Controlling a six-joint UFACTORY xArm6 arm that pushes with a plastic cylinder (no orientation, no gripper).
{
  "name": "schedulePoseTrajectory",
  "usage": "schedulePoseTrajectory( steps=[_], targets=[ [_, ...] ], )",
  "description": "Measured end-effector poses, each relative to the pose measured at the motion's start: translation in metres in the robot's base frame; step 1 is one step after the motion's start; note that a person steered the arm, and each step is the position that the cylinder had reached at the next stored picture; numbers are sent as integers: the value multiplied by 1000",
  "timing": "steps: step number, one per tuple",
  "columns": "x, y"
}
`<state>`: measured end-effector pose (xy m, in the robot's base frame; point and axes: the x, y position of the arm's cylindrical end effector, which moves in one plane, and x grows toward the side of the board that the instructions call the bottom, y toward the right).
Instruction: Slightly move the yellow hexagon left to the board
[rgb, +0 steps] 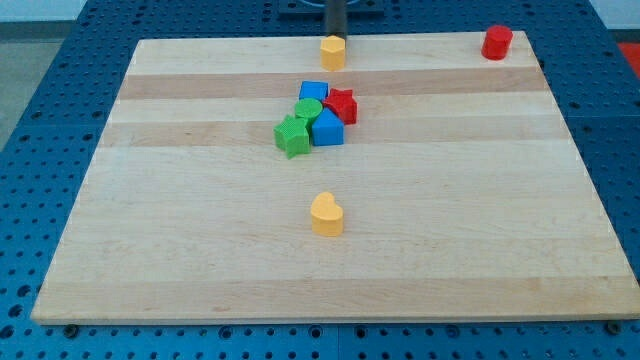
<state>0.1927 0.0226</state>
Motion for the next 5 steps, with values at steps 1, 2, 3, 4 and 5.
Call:
schedulePoseTrajectory(
  steps=[1, 2, 3, 4, 5],
  targets=[
    [0, 39],
    [1, 62],
    [-1, 53],
    [7, 41],
    [27, 8]
  ],
)
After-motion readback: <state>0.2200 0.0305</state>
